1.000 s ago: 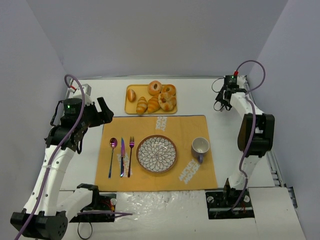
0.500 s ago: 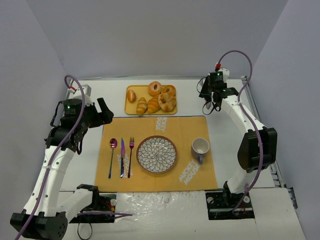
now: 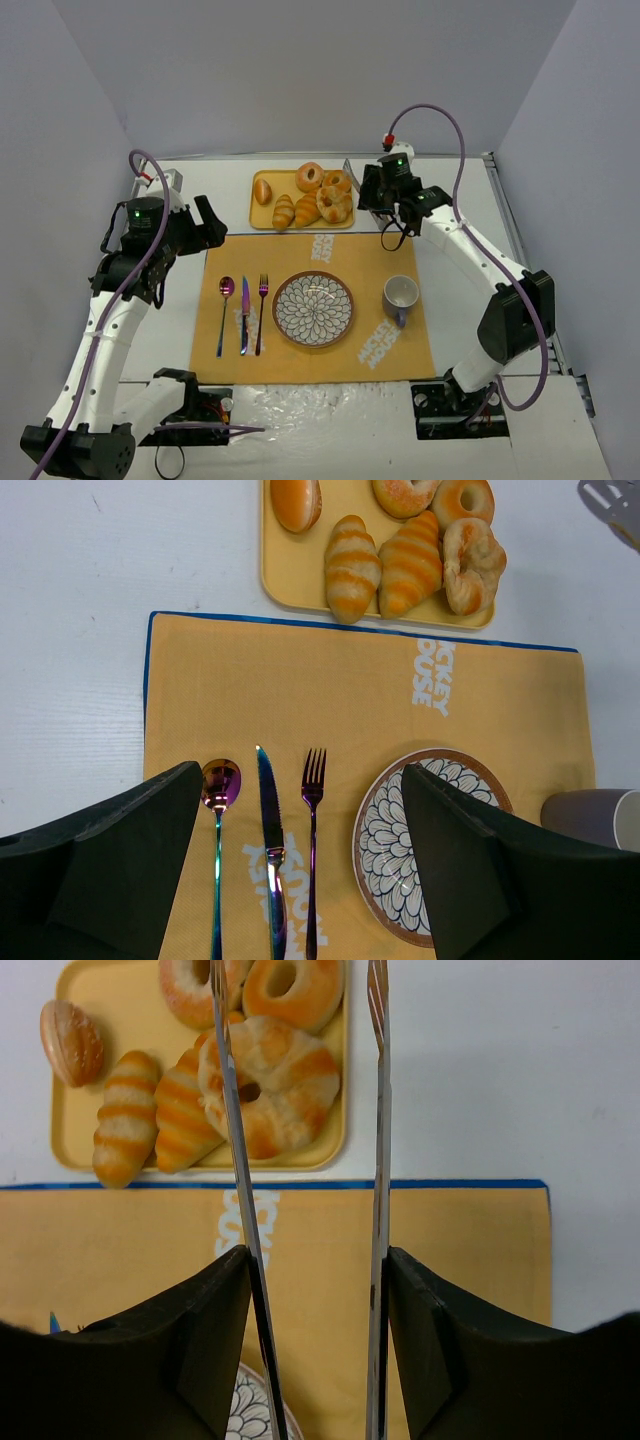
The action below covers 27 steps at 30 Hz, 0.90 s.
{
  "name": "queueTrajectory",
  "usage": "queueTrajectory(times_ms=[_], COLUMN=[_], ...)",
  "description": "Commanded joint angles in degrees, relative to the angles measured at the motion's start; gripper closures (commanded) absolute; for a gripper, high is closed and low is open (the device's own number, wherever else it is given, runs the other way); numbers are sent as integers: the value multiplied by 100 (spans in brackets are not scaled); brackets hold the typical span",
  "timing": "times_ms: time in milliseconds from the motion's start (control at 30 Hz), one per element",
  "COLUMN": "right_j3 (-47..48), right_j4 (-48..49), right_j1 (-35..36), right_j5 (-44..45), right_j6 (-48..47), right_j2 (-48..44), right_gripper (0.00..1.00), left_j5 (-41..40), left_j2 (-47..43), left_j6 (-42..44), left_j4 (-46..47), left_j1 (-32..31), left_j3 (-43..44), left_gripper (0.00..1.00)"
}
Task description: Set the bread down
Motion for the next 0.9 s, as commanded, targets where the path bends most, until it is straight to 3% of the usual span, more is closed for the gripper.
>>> queueTrajectory(times_ms=[0,333,867], right_j3=[-76,-477,-368], right_j4=[129,138,321], right_j1=[267,550,620], right_j5=[17,37,132], right_j6=[-38,-10,-32], right_j2=[-244,-353,386], right_gripper=[49,49,49], left_j5=[17,7,0], left_j2=[-29,-11,-3], left_j6=[26,17,26], left_j4=[379,379,370], left_j1=[25,25,28], left_j3=[114,114,114], left_gripper=[23,23,23])
